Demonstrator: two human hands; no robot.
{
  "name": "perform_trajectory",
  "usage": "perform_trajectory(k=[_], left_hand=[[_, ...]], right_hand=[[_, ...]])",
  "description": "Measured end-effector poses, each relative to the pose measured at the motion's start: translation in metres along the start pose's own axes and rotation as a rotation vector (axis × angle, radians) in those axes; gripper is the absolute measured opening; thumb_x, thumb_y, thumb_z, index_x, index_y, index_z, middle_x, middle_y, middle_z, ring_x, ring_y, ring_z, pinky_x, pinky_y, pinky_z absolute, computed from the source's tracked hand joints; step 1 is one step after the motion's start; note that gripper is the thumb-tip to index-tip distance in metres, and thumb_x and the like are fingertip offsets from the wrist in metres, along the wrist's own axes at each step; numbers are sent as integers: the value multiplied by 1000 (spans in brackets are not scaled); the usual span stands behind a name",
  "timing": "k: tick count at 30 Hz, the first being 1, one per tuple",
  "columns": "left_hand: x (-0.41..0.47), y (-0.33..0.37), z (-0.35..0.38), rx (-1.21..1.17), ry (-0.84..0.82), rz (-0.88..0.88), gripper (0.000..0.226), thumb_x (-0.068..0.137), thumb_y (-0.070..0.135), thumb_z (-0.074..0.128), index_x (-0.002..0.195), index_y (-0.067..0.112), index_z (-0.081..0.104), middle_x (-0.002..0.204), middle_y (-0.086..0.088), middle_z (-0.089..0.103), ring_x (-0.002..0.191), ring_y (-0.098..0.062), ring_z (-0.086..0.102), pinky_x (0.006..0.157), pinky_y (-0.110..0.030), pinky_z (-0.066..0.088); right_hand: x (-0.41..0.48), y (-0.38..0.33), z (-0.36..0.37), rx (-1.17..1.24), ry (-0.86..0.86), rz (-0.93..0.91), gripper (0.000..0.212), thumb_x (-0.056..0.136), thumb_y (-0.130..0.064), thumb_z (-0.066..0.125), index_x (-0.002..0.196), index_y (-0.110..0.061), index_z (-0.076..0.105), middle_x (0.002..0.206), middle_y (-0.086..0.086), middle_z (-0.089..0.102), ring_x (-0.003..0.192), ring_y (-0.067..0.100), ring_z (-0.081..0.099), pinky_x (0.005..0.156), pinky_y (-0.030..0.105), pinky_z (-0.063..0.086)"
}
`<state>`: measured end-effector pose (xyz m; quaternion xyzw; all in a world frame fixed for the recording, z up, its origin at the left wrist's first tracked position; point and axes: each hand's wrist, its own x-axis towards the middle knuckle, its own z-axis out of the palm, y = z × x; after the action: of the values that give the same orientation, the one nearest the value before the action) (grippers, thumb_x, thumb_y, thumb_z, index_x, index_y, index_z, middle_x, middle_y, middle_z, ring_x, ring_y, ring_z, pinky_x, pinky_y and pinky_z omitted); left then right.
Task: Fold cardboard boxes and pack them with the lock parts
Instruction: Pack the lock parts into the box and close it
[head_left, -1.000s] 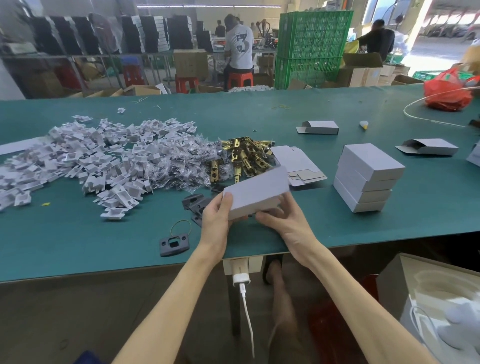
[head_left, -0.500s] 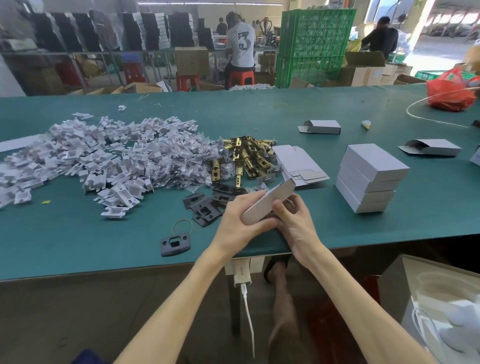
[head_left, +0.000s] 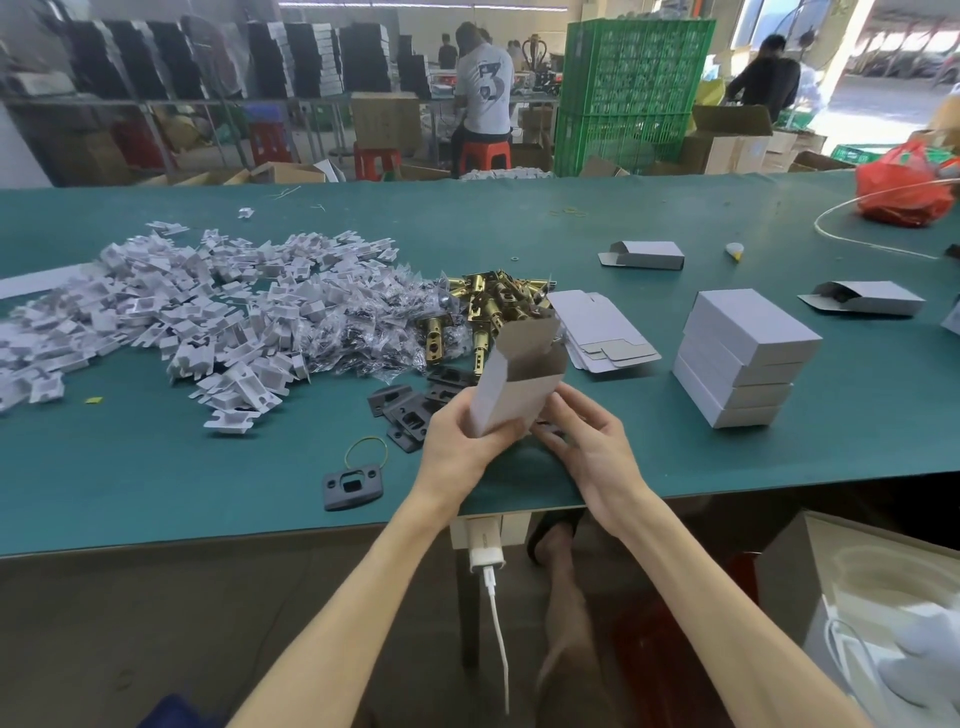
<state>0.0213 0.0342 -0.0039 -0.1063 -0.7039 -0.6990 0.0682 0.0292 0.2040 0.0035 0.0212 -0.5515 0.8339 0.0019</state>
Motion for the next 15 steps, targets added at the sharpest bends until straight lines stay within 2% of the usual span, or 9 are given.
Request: perform_trajectory(k=[5, 7, 9, 13, 15], left_hand=[[1, -2, 2, -56, 62, -35, 34, 83, 22, 87, 113, 25, 72, 105, 8, 78, 98, -8, 72, 77, -19, 56], [2, -3, 1, -149, 166, -99, 38, 81, 31, 87, 114, 21, 71, 104, 6, 78, 96, -10, 73, 76, -20, 57], [4, -3, 0, -259, 269, -145, 49, 77, 39, 85, 117, 16, 69, 106, 0, 78, 100, -16, 74, 82, -26, 59], [9, -3, -1, -322, 393, -152, 51, 80, 47, 77, 119, 15, 67, 106, 3, 79, 101, -14, 73, 87, -28, 57], [11, -6, -2, -348, 429, -167, 50, 83, 49, 74, 119, 16, 66, 108, 2, 78, 102, -14, 73, 95, -38, 58]], right_hand=[[-1, 2, -3, -68, -52, -13, 31, 99, -11, 60, 129, -8, 67, 126, 13, 70, 118, 26, 66, 101, 36, 54], [-2, 3, -1, -141, -60, -41, 30, 101, -7, 57, 129, -7, 67, 123, 13, 71, 116, 25, 67, 100, 34, 54], [-3, 4, 2, -224, -41, -67, 29, 100, -4, 58, 127, -8, 67, 117, 13, 73, 112, 23, 69, 96, 32, 56], [4, 6, 16, -432, 26, -98, 26, 99, -6, 62, 124, -10, 64, 110, 15, 71, 93, 15, 73, 73, 27, 61], [14, 2, 25, -532, 39, -107, 26, 99, -9, 62, 125, -10, 61, 107, 13, 70, 81, 14, 72, 64, 28, 59]])
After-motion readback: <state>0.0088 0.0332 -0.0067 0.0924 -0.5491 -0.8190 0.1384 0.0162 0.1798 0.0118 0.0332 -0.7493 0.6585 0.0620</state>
